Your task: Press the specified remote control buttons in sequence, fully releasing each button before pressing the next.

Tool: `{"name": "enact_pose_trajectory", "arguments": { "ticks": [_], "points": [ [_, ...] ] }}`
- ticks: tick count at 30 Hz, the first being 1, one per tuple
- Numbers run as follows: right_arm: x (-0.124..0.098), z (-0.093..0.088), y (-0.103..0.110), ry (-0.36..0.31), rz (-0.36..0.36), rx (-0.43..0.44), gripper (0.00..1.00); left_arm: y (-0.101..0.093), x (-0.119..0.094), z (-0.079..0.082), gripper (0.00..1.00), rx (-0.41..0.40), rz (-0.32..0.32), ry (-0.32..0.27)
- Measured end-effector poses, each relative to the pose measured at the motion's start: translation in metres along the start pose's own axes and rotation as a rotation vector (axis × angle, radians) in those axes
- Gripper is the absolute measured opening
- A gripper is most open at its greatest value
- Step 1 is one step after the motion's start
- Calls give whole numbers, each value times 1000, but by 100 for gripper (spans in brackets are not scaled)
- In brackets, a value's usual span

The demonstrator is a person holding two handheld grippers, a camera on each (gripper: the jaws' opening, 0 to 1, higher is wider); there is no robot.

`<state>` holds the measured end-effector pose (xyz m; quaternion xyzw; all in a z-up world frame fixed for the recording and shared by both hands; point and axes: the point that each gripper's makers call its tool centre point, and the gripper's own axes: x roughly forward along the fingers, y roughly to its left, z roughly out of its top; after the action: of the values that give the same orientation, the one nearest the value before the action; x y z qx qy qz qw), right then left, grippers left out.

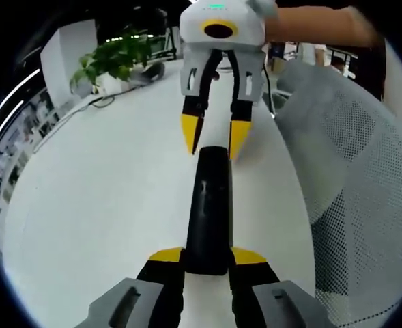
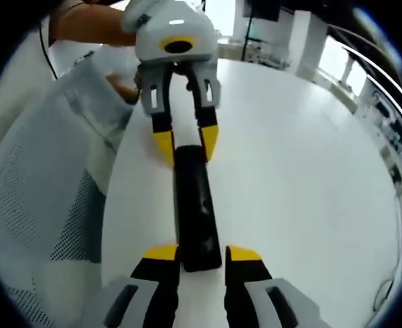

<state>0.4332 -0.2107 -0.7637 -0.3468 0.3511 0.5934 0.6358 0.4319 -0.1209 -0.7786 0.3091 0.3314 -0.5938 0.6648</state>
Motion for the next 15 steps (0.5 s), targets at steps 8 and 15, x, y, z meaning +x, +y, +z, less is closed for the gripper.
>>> {"name": "enact_pose_trajectory", "arguments": {
  "ticks": [8, 15],
  "points": [
    [-7, -2, -1, 0, -9, -3, 8, 0, 0, 0, 25, -2, 5, -2],
    [-11, -3, -1, 4, -16, -7, 0, 0, -1, 0, 25, -4, 10, -6]
  ]
}}
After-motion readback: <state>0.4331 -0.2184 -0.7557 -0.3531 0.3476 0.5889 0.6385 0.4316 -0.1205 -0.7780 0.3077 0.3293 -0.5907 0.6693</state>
